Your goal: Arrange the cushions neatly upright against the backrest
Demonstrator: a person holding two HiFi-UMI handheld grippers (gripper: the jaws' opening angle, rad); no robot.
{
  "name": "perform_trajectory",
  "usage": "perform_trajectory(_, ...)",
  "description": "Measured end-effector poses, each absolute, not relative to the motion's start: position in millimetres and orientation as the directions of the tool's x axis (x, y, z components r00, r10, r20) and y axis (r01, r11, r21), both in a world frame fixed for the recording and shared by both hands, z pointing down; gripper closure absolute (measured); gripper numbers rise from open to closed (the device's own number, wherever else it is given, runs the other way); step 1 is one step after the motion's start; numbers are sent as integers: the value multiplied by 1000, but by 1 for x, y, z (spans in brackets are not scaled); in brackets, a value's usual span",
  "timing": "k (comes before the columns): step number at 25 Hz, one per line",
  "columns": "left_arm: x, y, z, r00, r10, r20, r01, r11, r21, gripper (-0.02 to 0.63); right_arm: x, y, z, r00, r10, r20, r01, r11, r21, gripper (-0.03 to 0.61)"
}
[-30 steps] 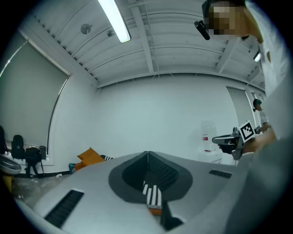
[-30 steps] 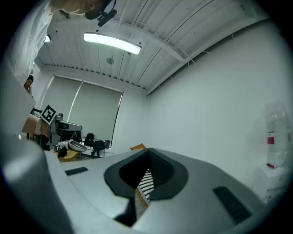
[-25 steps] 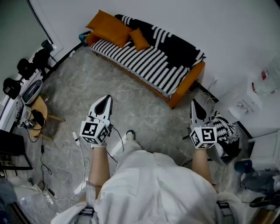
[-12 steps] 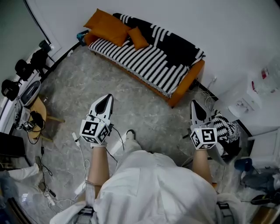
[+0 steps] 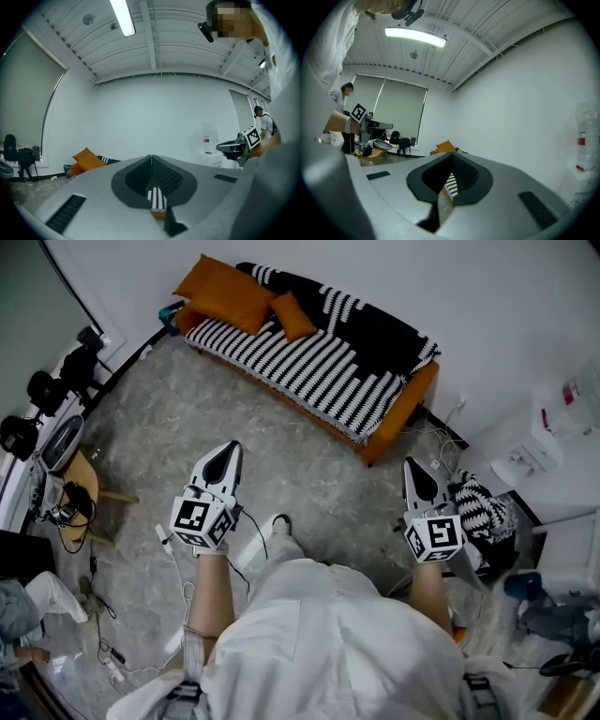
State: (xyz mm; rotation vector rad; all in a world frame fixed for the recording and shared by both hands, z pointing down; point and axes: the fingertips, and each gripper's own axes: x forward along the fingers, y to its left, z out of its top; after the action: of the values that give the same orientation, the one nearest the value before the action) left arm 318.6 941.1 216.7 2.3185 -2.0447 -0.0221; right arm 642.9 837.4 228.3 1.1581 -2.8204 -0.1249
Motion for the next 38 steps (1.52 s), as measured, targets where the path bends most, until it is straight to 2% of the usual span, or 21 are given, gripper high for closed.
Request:
perform_trajectory(18,304,902,236,154,-986,65,-987,-150,57,597,626,796,255,-689,-718,98,-714,695,84,572)
perform_trajectory(30,213,859,231,110,-993,41,-993,-108,52,597,532,734,251,-720,-686,101,-676,727,118,572)
perform_trajectory(38,150,829,231,140,-990,31,-988,-137,69,597,467,700,246,-708,-697,116,-686,717,123,572)
